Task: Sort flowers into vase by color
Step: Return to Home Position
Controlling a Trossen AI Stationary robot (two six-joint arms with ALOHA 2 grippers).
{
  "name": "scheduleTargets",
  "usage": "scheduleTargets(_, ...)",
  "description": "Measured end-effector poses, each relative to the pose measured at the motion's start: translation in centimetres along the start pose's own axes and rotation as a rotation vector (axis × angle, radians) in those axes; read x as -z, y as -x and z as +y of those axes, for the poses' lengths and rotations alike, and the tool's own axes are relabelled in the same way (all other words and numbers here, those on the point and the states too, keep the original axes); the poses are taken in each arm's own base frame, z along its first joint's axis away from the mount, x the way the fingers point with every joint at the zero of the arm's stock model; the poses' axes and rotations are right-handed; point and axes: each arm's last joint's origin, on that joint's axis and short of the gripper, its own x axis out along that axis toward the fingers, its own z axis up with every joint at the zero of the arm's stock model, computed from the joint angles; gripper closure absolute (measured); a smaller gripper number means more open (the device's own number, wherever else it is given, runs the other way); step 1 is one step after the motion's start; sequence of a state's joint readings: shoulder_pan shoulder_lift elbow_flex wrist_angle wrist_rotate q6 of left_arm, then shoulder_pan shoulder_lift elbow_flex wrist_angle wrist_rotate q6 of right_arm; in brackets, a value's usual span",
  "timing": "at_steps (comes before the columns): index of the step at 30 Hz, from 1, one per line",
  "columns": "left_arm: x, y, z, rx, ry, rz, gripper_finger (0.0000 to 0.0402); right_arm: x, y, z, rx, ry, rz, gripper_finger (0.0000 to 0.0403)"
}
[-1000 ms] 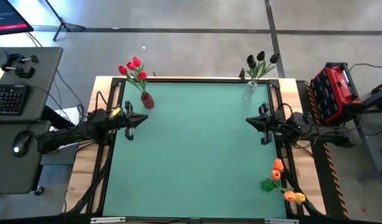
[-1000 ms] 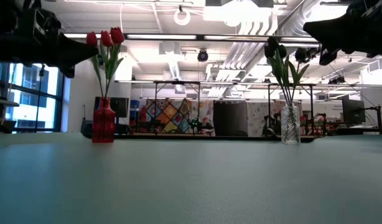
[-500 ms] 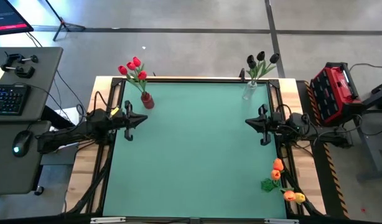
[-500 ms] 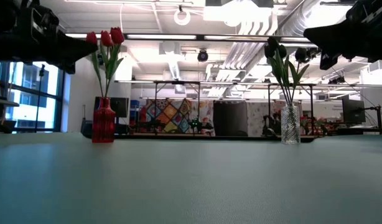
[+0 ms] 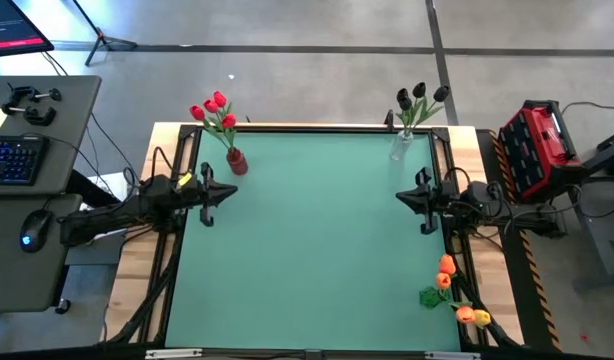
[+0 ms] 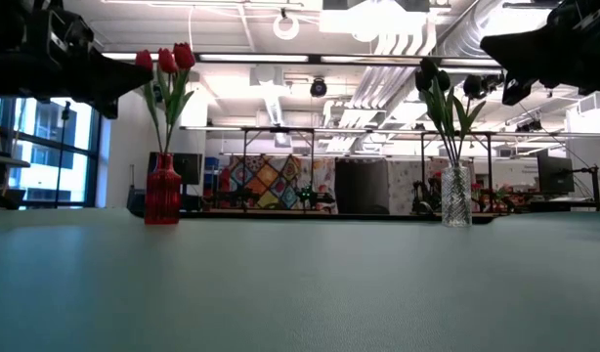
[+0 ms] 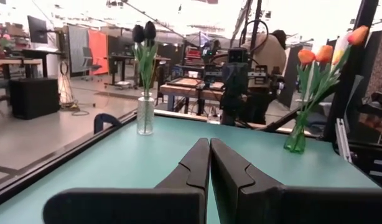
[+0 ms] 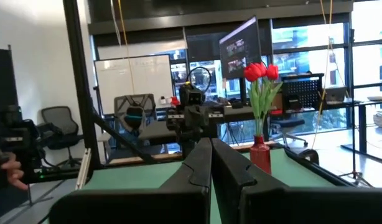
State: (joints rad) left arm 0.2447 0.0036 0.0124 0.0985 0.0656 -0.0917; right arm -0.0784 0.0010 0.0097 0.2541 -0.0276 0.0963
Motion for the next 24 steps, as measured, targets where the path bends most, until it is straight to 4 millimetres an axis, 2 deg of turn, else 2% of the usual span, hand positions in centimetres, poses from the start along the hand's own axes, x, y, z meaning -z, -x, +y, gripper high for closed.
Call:
scheduleTargets(9, 0.49, -0.27, -0.06, -0.009, 0.012, 0.056, 0.0401, 0.14, 0.0, 0.02, -0.011, 0.023, 0.015, 0.0403)
scheduleTargets(24, 0.66, -0.3, -0.05, -0.01, 0.043, 0.075, 0.0401, 0.86, 0.03, -0.01, -0.014, -0.076, 0.091, 0.0403)
